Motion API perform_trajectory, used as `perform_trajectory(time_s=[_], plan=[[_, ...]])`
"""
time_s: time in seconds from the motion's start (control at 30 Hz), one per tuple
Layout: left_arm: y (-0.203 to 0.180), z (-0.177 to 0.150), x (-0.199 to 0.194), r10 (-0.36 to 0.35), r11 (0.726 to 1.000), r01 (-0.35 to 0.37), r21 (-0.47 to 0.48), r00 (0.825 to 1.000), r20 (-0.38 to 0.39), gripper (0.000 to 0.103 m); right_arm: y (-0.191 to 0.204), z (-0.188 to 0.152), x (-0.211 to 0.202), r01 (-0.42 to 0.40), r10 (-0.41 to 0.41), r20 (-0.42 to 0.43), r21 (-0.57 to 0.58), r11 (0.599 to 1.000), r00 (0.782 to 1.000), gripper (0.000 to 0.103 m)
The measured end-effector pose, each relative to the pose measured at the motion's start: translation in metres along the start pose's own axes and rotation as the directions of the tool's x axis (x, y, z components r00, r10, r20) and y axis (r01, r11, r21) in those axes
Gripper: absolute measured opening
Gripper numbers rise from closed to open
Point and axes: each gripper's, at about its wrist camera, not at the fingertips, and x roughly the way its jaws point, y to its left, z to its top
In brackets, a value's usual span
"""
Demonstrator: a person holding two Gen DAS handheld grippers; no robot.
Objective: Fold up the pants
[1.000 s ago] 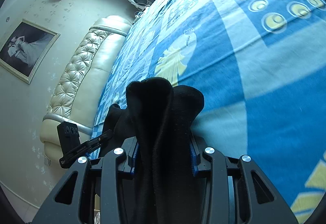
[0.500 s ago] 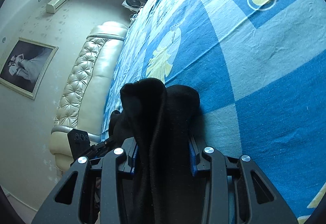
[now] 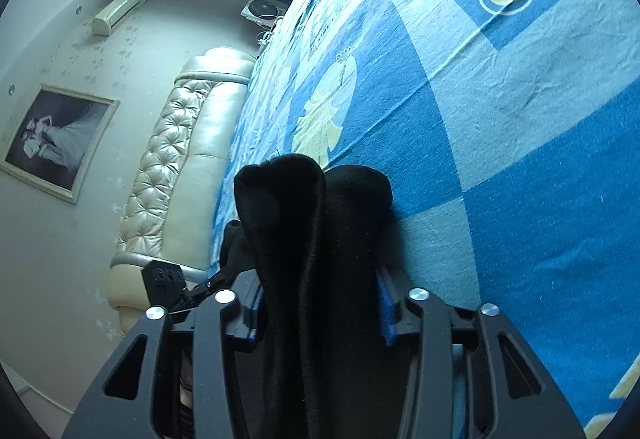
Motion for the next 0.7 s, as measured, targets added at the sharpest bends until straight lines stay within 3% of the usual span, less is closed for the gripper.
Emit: perform_trajectory(time_s=[0.2, 0.37, 0.5, 0.7], plan=[[0.011, -0.022, -0.027, -0.058, 0.996, 0.059, -0.061, 0.998, 0.014, 0.079, 0.002, -0.011, -0.030, -0.024, 0.023, 0.022, 0.020, 1.000, 0.999, 0.071], [0.011, -0.052, -0.051, -0.121, 0.990, 0.123, -0.076, 0.992, 0.029, 0.088, -0.005, -0.029, -0.062, -0.015, 0.012, 0.053, 0.052, 0.999, 0.999, 0.075], [0.011, -0.076, -0.050, -0.198, 0.970, 0.193, -0.147, 0.980, -0.016, 0.090, -0.010, -0.046, -0.080, -0.021, 0.015, 0.078, 0.086, 0.996, 0.997, 0.076], [-0.004, -0.092, -0.038, -0.222, 0.966, 0.212, -0.150, 0.974, -0.053, 0.090, -0.003, -0.063, -0.074, -0.015, 0.010, 0.056, 0.079, 0.997, 0.998, 0.078]])
